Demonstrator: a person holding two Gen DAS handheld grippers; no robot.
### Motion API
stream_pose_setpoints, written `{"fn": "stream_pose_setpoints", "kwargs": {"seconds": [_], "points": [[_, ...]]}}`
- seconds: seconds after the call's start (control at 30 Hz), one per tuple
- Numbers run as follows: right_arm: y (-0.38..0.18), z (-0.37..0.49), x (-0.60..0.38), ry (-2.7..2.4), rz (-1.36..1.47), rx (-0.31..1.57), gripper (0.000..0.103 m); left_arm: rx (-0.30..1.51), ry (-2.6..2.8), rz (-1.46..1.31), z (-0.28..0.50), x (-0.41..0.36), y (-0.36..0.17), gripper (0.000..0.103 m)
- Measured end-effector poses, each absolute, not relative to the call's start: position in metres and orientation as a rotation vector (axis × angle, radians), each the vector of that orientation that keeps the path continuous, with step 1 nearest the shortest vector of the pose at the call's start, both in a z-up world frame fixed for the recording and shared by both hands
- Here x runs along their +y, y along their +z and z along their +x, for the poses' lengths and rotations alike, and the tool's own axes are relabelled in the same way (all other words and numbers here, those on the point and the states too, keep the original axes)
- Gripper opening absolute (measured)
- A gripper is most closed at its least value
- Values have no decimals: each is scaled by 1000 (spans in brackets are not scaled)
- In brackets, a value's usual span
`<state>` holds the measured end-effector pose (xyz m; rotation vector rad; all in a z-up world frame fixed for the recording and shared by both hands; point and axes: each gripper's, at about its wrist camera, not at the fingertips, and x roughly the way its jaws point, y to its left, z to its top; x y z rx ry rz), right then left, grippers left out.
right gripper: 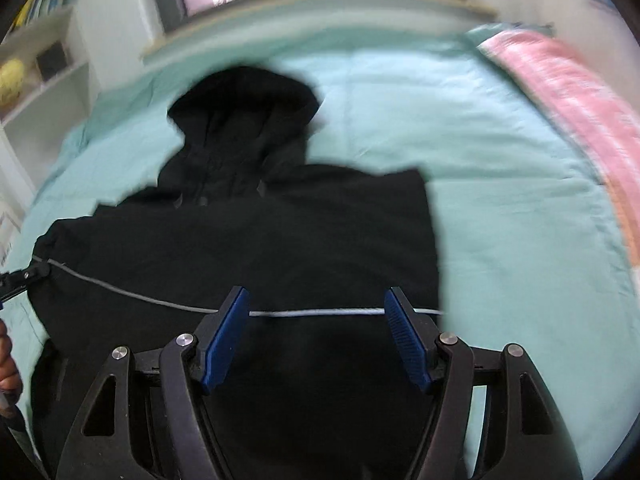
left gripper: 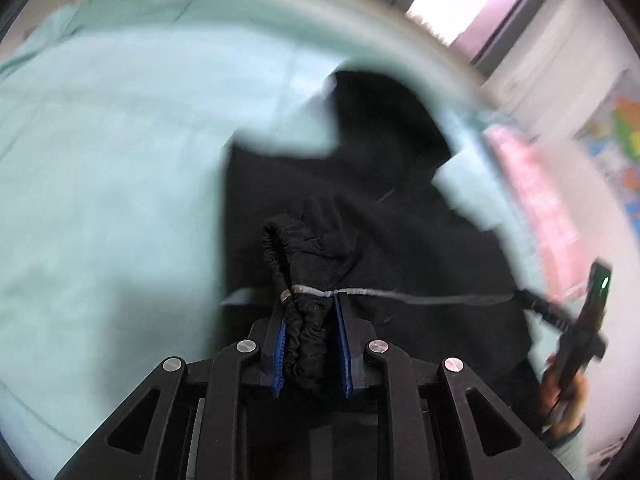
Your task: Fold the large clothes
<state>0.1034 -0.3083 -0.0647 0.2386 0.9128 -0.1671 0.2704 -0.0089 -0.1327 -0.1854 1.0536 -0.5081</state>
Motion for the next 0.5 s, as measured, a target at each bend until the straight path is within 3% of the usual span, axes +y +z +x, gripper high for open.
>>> {"fn": "stream_pose_setpoints", "kwargs": {"seconds": [0.1, 0.27, 0.33, 0.37, 0.5], "points": [[-113, 129, -295, -215, 153, 1002, 81, 1135, -566, -294, 281, 6, -176, 24], [-97, 127, -299, -228, 171, 1020, 82, 983, -571, -148, 259, -1, -132, 28], [-80, 125, -299, -200, 200, 982, 82, 877, -567, -20, 237, -18, -100, 42], [-66, 124, -296, -170, 223, 934, 82, 841, -573, 10, 231, -25, -89, 53], [-39, 141, -265, -150, 169, 854, 84, 789, -591, 65, 238, -68, -69, 56]]}}
